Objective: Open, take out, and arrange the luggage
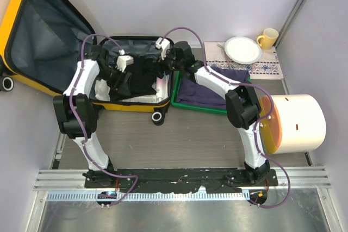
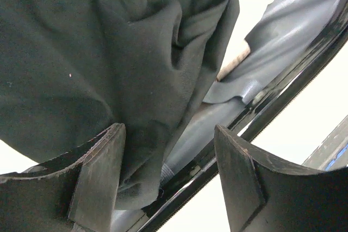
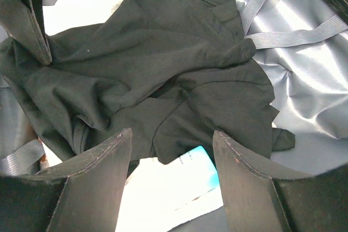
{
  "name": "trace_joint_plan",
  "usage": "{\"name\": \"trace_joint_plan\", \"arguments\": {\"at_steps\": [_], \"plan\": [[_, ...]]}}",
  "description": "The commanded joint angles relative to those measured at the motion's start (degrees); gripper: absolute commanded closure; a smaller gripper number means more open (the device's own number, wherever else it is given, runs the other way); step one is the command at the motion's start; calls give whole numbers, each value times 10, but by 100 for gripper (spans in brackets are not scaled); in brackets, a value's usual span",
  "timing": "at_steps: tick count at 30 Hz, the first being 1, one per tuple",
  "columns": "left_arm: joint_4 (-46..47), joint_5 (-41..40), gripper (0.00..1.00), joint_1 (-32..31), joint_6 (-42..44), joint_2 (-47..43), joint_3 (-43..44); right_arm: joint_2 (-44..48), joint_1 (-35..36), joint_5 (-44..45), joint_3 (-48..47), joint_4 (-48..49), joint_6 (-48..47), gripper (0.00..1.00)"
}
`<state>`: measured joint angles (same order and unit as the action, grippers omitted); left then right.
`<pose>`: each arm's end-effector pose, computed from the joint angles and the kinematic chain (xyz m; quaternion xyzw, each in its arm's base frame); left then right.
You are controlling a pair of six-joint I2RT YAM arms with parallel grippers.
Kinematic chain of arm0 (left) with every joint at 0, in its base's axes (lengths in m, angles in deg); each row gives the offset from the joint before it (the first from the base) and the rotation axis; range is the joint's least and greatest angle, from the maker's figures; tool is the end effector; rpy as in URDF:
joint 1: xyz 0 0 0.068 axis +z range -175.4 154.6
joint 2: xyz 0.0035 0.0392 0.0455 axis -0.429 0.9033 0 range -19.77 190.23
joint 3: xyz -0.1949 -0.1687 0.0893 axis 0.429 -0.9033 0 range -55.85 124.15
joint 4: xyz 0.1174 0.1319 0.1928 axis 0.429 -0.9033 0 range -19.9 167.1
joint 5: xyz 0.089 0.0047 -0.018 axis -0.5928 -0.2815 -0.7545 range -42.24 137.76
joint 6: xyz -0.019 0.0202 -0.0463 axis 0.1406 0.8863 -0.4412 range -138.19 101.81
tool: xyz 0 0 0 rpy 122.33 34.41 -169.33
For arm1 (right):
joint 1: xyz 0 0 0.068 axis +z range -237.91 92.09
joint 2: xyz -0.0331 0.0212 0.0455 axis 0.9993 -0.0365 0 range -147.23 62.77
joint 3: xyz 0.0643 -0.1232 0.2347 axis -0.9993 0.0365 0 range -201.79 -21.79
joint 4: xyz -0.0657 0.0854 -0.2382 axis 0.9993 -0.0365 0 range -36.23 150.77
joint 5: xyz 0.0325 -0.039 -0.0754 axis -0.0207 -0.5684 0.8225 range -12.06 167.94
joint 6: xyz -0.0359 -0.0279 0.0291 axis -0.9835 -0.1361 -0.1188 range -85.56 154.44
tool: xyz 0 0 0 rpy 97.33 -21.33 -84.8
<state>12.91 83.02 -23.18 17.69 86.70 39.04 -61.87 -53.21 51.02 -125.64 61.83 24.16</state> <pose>0.3727 -0.0061 0.2764 0.3097 0.8943 -0.2455 0.2097 0.4183 0.3092 0.2641 -0.4280 0.6836 0.3044 0.5068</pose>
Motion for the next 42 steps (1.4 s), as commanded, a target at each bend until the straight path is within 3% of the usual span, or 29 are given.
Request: {"name": "trace_joint_plan", "arguments": {"at_steps": [1,6,13,17,23,33,40,42], "plan": [[-9,-34,30,-12,59,-19,-26,12,-1,-11,-3,8,6,33],[-1,-57,31,-34,87,-14,-61,11,0,-34,-5,-2,-3,33],[43,-51,72,-29,46,-12,-45,4,8,-52,-7,-36,-46,32],[20,-39,76,-27,48,0,0,1,17,-81,-10,-83,-117,29],[-2,-35,99,-24,49,8,59,2,34,-84,0,-117,-185,24],[-28,-22,100,-24,38,29,125,-17,70,-83,-10,-29,-185,11],[-48,-20,100,-6,46,29,146,-69,92,22,-54,13,-217,11],[-52,-18,100,-4,45,27,151,-81,92,52,-59,35,-221,18]]}}
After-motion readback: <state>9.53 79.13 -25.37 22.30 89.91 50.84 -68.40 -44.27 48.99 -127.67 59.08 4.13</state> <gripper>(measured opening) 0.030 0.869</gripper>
